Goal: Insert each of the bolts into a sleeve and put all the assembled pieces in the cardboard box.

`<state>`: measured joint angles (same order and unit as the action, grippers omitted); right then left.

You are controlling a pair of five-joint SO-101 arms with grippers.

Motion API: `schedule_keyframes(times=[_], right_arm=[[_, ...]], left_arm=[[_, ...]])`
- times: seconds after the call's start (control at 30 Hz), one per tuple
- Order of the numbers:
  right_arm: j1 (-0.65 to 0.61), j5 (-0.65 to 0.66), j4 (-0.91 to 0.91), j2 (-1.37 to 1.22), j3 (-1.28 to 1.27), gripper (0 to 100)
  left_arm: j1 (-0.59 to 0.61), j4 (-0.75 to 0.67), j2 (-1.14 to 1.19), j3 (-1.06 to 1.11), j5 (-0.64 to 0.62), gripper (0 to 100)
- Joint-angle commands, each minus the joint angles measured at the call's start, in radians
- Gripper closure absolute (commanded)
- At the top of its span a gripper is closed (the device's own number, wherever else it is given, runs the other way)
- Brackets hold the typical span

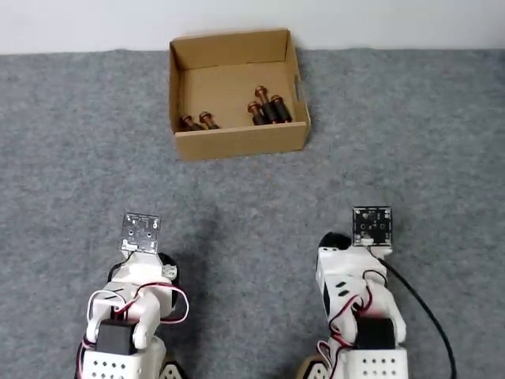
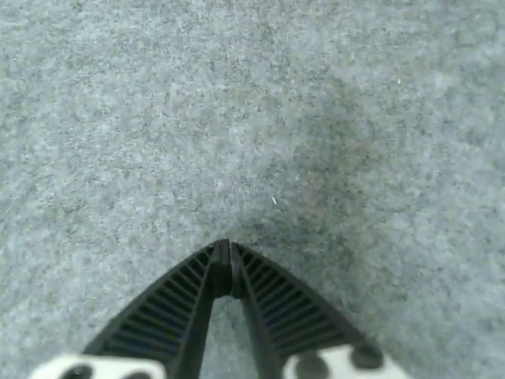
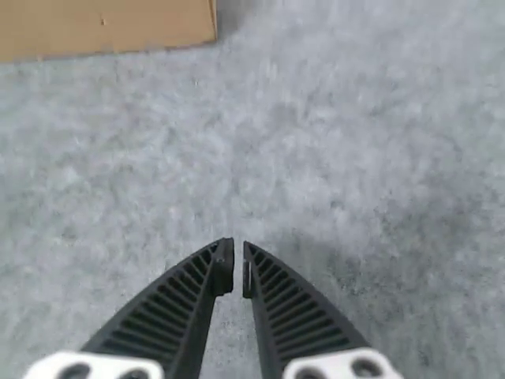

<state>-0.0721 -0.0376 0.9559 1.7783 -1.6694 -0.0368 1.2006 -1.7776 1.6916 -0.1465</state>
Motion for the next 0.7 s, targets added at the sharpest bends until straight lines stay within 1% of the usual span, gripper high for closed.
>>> schedule_keyframes(times=[0.0,0.1,0.33,0.67], right_arm=[[0.012,0.008,0.097,0.033,-0.014,99.1],[0.012,0.008,0.193,0.033,-0.014,99.1],[0.012,0.008,0.349,0.033,-0.014,99.0],[0.007,0.008,0.349,0.033,-0.014,99.0]], left_arm=[[0.005,0.005,-0.006,-0.005,0.003,99],[0.005,0.005,-0.006,-0.005,0.003,99],[0.005,0.005,-0.006,-0.005,0.003,99],[0.005,0.005,-0.006,-0.005,0.003,99]])
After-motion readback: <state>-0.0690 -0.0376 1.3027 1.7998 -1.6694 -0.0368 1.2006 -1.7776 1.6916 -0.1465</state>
